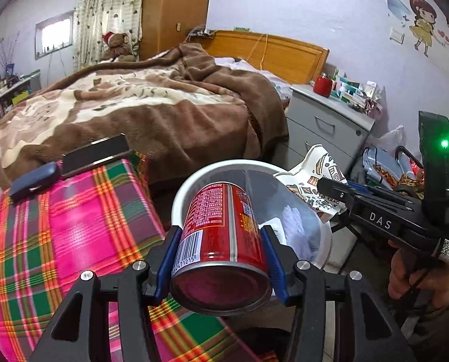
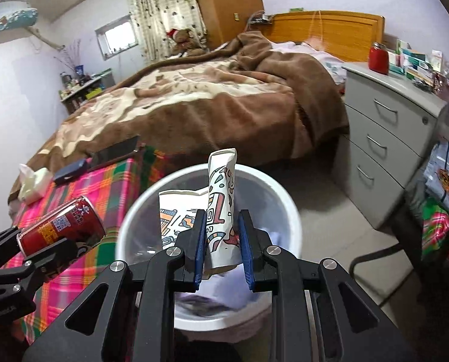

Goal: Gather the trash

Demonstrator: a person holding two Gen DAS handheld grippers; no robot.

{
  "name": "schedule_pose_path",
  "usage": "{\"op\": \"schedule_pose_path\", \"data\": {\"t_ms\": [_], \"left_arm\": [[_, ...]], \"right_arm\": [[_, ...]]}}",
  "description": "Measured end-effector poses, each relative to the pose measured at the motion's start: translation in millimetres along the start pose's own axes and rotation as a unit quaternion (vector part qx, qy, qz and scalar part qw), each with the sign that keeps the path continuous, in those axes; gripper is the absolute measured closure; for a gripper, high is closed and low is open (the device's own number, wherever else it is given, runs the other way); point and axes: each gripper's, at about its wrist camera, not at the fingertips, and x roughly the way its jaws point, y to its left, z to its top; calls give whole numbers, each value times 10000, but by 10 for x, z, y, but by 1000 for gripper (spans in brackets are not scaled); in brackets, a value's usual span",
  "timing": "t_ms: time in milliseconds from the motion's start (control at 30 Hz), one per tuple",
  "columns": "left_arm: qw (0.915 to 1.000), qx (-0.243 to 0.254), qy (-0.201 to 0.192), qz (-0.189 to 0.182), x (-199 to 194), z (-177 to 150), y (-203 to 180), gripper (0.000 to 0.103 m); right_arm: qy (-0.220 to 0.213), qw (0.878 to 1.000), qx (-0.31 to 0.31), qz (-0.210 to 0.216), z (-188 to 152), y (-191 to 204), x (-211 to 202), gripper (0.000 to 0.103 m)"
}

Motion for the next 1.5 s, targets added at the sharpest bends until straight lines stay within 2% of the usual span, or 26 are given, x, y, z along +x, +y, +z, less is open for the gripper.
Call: {"op": "schedule_pose_path", "data": {"t_ms": [300,467,533,600,667,767,1067,1500], "left_arm": [[9998,121,132,87,405,111,-153,50],[9998,-14,166,-48,546,153,-148,50],[9998,-45,181,-25,565,162,-143,49],[9999,50,156,24,566,167,-169,48],[9999,35,152,-2,555,170,-170,45],[9999,11,106,60,505,160,-150,41],[9996,-123,-101,249,187,49,-106,40],[9936,-237,-672,873,-486,-457,-197,40]], "right_arm": [[367,9993,28,-14,-1,-178,277,81],[457,9989,4,-78,-14,-221,338,80],[445,9989,46,-106,-20,-248,328,73],[442,9990,89,2,-14,-282,328,50],[383,9992,133,44,-11,-300,299,48],[310,9993,174,84,-2,-313,244,48],[28,9995,232,216,-38,-214,15,48],[-600,9978,-94,268,-360,82,-485,48]]}}
